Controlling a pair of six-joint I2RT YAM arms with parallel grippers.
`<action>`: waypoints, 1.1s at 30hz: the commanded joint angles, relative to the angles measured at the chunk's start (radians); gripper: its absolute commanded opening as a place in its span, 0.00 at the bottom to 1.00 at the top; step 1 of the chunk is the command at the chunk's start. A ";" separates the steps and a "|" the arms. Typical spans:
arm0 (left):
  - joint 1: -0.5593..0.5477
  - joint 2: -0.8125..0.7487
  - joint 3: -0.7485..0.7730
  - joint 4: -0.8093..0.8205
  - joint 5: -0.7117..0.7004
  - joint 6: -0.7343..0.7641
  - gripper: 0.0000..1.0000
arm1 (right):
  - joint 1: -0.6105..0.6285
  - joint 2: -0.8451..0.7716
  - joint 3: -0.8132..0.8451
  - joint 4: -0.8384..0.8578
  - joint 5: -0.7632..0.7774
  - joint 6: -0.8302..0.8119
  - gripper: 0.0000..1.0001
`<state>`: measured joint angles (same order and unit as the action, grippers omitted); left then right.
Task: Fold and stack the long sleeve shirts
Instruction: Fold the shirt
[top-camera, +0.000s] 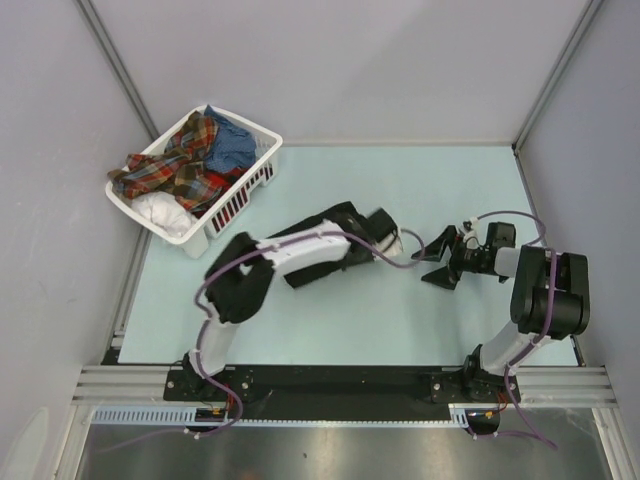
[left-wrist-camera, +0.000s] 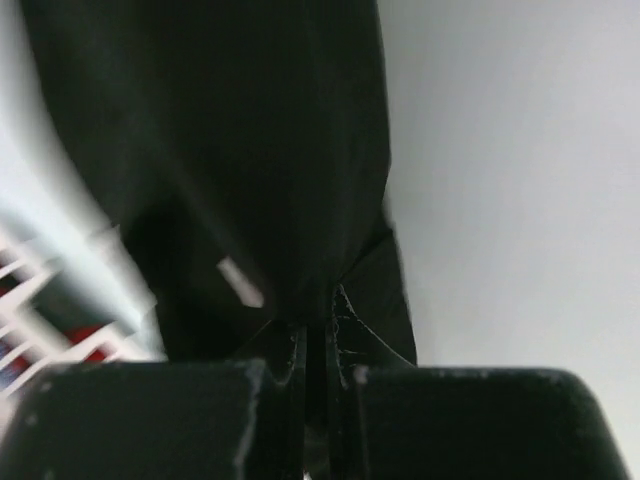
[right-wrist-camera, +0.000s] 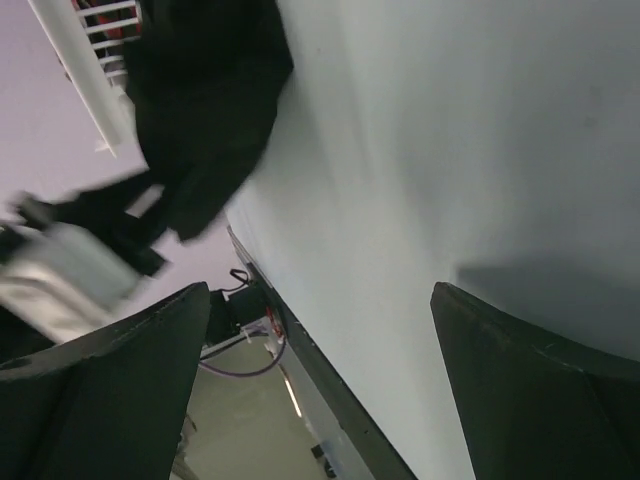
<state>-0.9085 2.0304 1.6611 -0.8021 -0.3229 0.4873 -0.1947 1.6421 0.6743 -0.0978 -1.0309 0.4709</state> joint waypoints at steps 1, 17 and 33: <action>-0.139 0.099 0.023 0.004 0.033 -0.174 0.00 | -0.063 0.012 -0.022 -0.039 0.008 -0.021 0.97; -0.109 -0.028 0.186 0.015 0.579 -0.443 0.74 | -0.111 -0.105 -0.105 -0.082 -0.009 0.098 0.99; 0.368 -0.153 -0.238 0.162 0.722 -0.242 0.67 | 0.097 0.197 0.082 0.026 0.170 0.025 0.38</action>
<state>-0.5575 1.7916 1.4536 -0.6525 0.3061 0.1955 -0.1139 1.7432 0.6514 -0.0593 -0.9550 0.5861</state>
